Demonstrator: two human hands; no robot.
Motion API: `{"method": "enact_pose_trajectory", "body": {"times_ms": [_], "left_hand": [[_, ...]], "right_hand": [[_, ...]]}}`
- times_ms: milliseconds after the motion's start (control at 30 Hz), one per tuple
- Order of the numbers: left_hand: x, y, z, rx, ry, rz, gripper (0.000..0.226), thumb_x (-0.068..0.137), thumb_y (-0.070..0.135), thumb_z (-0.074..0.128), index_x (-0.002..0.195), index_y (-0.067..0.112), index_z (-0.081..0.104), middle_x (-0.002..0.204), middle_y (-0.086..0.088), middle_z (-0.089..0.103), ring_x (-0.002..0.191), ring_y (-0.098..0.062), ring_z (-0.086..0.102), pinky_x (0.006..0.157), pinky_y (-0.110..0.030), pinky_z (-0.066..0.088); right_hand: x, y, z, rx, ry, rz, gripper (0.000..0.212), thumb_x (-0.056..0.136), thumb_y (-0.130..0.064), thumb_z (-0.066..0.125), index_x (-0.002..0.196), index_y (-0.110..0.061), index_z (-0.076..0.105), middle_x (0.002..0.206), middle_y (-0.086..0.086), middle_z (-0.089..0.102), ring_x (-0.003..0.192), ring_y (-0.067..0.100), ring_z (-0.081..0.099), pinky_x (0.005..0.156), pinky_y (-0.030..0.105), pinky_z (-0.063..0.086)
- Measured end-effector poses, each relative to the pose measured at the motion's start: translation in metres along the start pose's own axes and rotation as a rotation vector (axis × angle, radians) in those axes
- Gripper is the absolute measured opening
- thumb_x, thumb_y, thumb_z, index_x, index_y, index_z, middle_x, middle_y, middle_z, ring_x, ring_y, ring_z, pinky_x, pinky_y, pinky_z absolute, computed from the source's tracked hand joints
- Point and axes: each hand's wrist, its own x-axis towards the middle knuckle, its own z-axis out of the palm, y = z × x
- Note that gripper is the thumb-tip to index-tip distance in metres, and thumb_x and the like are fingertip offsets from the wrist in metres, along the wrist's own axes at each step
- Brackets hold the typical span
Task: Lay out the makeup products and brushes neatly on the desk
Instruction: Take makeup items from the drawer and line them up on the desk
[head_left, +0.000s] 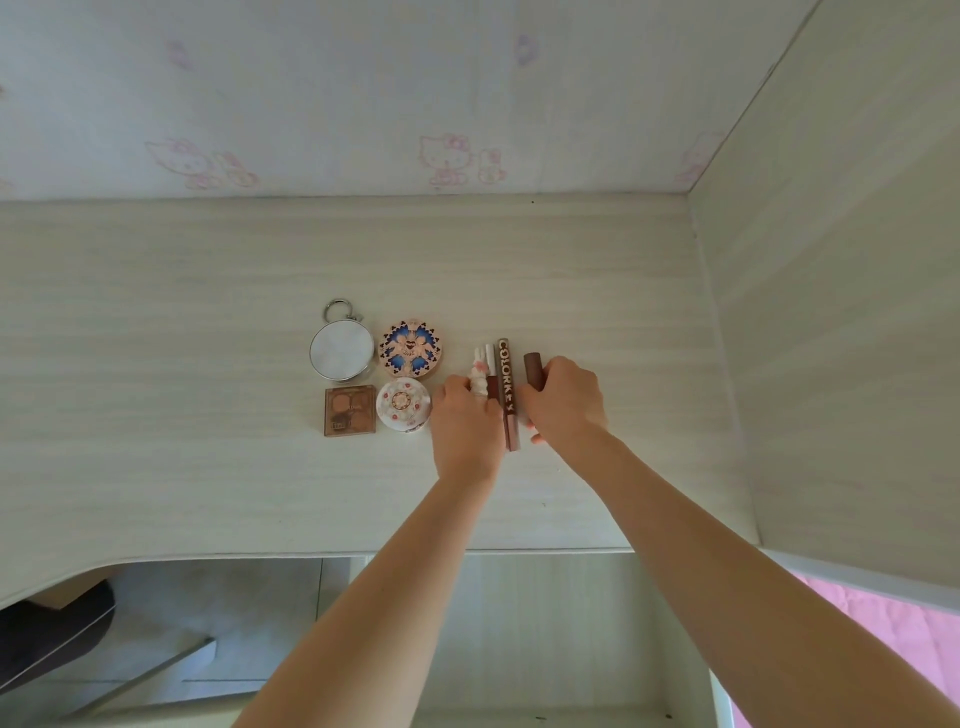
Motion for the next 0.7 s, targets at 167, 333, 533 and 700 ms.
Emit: {"method": "enact_pose_trajectory", "body": {"times_ms": [167, 333, 533, 700], "left_hand": [[-0.01, 0.001, -0.002, 0.16, 0.038, 0.089, 0.025, 0.091, 0.011, 0.051, 0.115, 0.003, 0.052, 0.113, -0.009, 0.047, 0.092, -0.022, 0.047, 0.071, -0.028, 0.037], [-0.012, -0.004, -0.008, 0.246, 0.025, 0.136, 0.025, 0.091, 0.011, 0.05, 0.114, 0.004, 0.052, 0.113, -0.01, 0.047, 0.096, -0.03, 0.054, 0.07, -0.037, 0.045], [-0.008, -0.003, -0.014, 0.341, 0.02, 0.124, 0.027, 0.091, 0.022, 0.05, 0.114, 0.008, 0.051, 0.115, -0.007, 0.049, 0.093, -0.029, 0.057, 0.066, -0.041, 0.048], [-0.007, 0.0, -0.012, 0.415, 0.033, 0.193, 0.024, 0.095, 0.022, 0.047, 0.113, 0.006, 0.051, 0.112, -0.009, 0.049, 0.097, -0.028, 0.054, 0.062, -0.039, 0.046]], "right_hand": [[-0.001, 0.002, -0.005, -0.269, 0.034, -0.022, 0.023, 0.091, -0.036, 0.051, 0.092, -0.013, 0.05, 0.089, 0.005, 0.059, 0.081, 0.03, 0.061, 0.063, 0.031, 0.046], [-0.007, 0.011, -0.007, -0.465, 0.085, -0.1, 0.031, 0.093, -0.047, 0.047, 0.098, -0.016, 0.047, 0.083, 0.001, 0.051, 0.08, 0.029, 0.057, 0.061, 0.031, 0.037], [-0.009, 0.012, -0.008, -0.423, 0.121, -0.126, 0.032, 0.094, -0.047, 0.047, 0.102, -0.015, 0.048, 0.089, 0.005, 0.061, 0.072, 0.027, 0.051, 0.059, 0.031, 0.039], [-0.012, 0.01, -0.009, -0.374, 0.141, -0.173, 0.032, 0.094, -0.044, 0.05, 0.111, -0.017, 0.045, 0.095, 0.004, 0.061, 0.078, 0.027, 0.057, 0.061, 0.032, 0.044]]}}
